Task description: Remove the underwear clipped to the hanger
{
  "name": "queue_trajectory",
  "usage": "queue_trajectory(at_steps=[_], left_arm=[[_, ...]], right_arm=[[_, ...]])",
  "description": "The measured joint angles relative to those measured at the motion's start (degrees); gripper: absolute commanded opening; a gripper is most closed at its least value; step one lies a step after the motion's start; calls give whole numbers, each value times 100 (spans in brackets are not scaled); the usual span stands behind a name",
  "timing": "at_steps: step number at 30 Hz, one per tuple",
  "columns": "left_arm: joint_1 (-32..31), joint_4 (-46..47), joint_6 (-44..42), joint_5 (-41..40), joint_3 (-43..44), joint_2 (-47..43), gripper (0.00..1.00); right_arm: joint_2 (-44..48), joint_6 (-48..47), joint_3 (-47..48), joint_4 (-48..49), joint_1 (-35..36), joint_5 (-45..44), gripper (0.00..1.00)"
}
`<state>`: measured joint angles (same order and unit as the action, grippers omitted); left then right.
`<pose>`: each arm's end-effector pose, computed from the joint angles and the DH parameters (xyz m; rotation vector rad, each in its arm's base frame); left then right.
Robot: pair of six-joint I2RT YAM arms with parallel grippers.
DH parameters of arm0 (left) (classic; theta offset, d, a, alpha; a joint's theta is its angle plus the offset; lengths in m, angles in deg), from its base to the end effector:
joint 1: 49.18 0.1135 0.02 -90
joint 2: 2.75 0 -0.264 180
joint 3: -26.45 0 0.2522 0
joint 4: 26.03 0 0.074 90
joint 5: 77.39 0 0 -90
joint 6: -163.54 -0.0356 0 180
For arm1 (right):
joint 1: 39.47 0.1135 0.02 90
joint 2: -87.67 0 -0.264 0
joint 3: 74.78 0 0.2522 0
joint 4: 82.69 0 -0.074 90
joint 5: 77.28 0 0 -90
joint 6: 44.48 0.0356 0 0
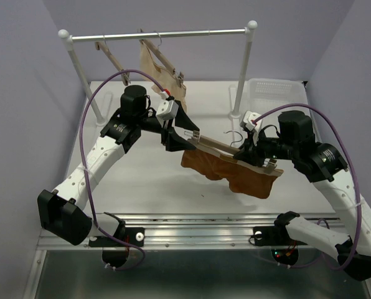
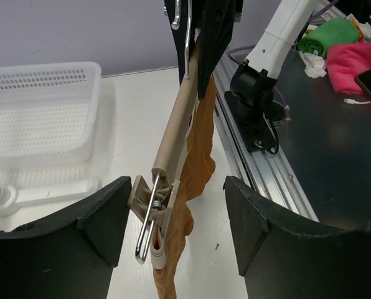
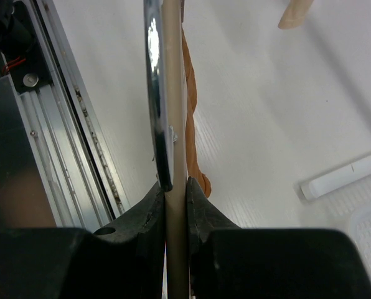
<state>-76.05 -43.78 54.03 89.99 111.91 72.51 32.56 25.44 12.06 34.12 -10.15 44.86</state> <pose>0.2360 -0.1585 0.4027 1.4858 0.9195 -1.2235 0.1410 0.1009 0.4083 -1.1707 1.7440 0.6890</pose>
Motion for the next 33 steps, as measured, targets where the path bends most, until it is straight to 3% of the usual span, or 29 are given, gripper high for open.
queue_trajectory(at_steps=[7,16,18,19,21,33], left_arm=[[0,254,199,63,-20,7,55],[31,463,251,162,-92,37,50],[33,479,249,168,-109,37,40],[33,492,249,168,-125,37,10],[35,507,284,205,-146,37,0],[33,940,748,352,-271,39,0]], right_arm=[[7,-11,4,-2,0,68,1],[44,-11,7,-9,0,70,1],[48,-9,7,-13,0,68,1],[52,-11,7,-20,0,70,1],[63,-33,7,-48,0,61,1],[70,-114,7,-122,2,70,1]])
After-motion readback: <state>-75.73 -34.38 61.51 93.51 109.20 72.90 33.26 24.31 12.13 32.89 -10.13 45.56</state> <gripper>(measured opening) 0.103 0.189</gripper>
